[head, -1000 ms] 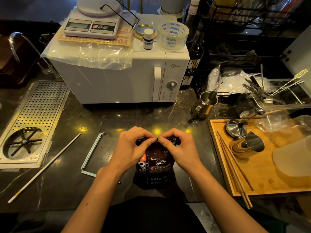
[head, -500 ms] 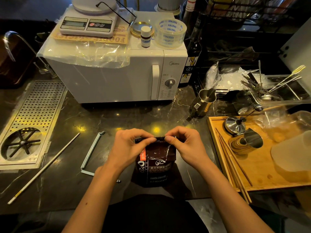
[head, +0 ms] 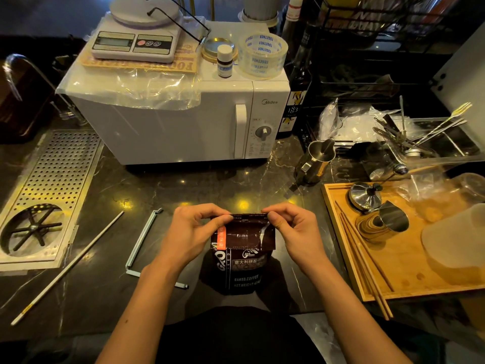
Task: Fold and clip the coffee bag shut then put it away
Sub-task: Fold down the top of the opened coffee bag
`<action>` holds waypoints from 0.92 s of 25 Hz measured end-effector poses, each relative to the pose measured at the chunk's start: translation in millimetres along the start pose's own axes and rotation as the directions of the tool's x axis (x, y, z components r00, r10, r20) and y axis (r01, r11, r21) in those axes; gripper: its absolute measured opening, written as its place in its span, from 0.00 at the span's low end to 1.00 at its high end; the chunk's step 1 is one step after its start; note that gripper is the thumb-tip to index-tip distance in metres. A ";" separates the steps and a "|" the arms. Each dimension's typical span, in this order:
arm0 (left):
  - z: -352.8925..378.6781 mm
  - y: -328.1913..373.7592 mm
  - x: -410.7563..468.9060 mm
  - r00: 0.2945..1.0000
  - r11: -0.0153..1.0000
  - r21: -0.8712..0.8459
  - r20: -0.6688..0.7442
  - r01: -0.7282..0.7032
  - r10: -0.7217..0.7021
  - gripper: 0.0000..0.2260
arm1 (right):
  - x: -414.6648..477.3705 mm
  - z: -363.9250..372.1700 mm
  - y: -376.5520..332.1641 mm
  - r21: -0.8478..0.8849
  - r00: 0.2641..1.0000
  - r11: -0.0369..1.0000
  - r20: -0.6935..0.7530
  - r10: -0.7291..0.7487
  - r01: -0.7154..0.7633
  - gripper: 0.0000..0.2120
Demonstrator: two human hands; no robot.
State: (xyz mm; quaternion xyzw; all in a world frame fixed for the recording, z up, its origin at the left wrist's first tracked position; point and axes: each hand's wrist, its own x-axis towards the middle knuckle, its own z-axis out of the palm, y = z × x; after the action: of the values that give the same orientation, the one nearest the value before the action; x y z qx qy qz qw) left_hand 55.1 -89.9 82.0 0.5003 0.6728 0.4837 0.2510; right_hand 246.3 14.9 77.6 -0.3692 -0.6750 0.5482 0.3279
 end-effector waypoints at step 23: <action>26.2 -21.3 -25.9 0.953 0.844 -0.479 -0.045 0.241 -0.298 0.04 | -14.5 15.6 8.8 0.065 0.980 0.998 -0.200 -0.012 0.026 0.14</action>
State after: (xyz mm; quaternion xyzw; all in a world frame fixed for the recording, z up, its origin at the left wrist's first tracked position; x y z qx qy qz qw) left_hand 77.2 -103.9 48.4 0.2958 0.6133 0.6201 0.3897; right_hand 241.8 -4.3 65.5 -0.4047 -0.6234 0.5277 0.4113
